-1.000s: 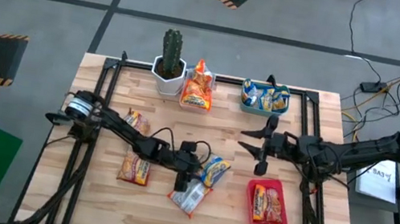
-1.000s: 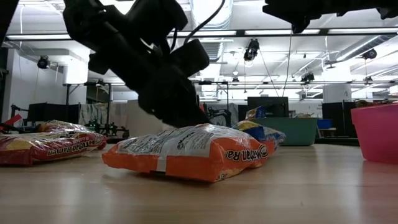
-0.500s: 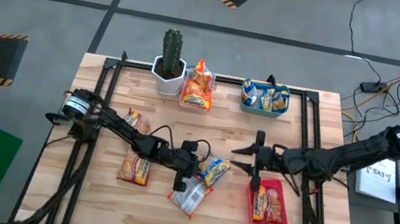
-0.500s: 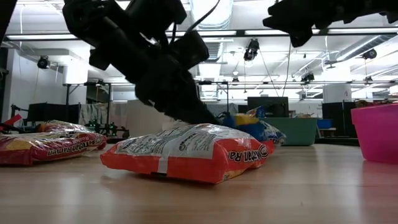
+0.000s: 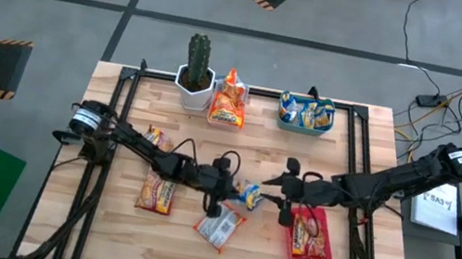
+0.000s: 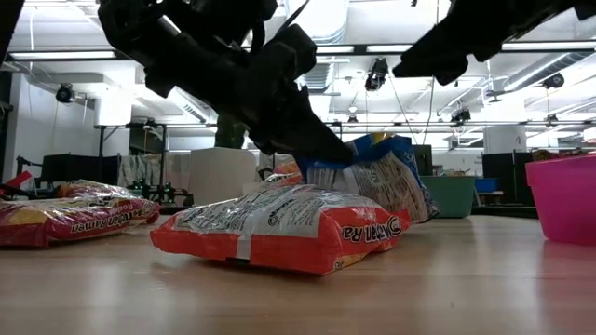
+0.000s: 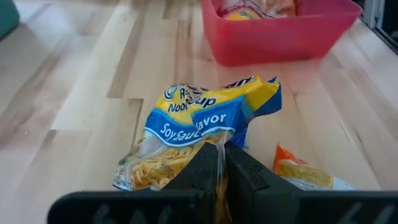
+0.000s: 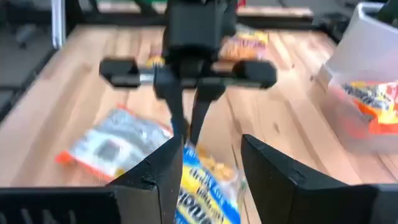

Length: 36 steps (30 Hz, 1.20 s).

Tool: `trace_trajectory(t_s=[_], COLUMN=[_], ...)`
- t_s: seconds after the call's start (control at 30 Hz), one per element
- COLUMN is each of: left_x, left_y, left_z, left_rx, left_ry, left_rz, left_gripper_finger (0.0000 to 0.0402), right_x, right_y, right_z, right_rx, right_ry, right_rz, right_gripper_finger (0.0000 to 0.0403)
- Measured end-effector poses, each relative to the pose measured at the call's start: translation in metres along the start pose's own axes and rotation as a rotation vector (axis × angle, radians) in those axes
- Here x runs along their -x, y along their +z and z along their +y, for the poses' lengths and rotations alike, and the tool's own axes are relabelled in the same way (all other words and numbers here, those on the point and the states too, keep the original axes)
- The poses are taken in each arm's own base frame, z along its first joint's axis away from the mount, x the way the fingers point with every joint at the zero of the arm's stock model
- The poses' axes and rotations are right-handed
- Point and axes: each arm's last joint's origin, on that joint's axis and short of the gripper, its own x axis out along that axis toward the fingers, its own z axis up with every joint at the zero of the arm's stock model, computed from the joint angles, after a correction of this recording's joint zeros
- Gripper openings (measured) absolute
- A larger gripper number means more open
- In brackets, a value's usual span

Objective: Sort Maruchan noodles
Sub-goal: Put the blue noodle pack into the green bin

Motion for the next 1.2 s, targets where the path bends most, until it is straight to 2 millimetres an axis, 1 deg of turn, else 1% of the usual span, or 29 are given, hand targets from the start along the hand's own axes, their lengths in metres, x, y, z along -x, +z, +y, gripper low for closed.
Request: trace_trajectory(t_s=[0.17,0.3,0.43,0.53,0.67,0.77,0.87,1.0,1.07,1.13,1.2], left_x=[0.000,0.000,0.000,0.000,0.000,0.000,0.000,0.000,0.001,0.001,0.001], left_y=[0.001,0.002,0.003,0.004,0.004,0.004,0.004,0.005,0.006,0.006,0.006], left_z=[0.003,0.003,0.003,0.004,0.004,0.004,0.004,0.004,0.004,0.004,0.004], left_rx=[0.040,0.043,0.052,0.060,0.071,0.083,0.083,0.083,0.083,0.084,0.084], left_ry=[0.008,0.006,0.006,0.006,0.005,0.005,0.005,0.003,0.003,0.001,0.000], left_rz=[-0.008,-0.017,-0.024,-0.028,-0.031,-0.033,-0.034,-0.044,-0.045,-0.045,-0.047], left_gripper_finger=[0.0000,0.0000,0.0000,0.0000,0.0000,0.0000,0.0000,0.0000,0.0000,0.0000,0.0000], right_x=[-0.005,-0.013,-0.025,-0.035,-0.049,-0.060,-0.072,-0.087,-0.093,-0.095,-0.097], right_y=[0.007,0.006,-0.006,-0.017,-0.031,-0.036,-0.036,-0.034,-0.033,-0.031,-0.028], right_z=[0.005,0.011,0.017,0.020,0.024,0.027,0.031,0.034,0.036,0.038,0.039], right_rx=[-0.002,-0.005,0.029,0.017,0.018,0.033,0.062,0.112,0.143,0.155,0.156], right_ry=[-0.014,-0.026,-0.035,-0.042,-0.062,-0.076,-0.092,-0.178,-0.194,-0.196,-0.202], right_rz=[0.140,0.232,0.327,0.379,0.441,0.470,0.480,0.469,0.477,0.492,0.510], right_gripper_finger=[0.0195,0.0239,0.0274,0.0284,0.0281,0.0272,0.0264,0.0257,0.0251,0.0240,0.0218])
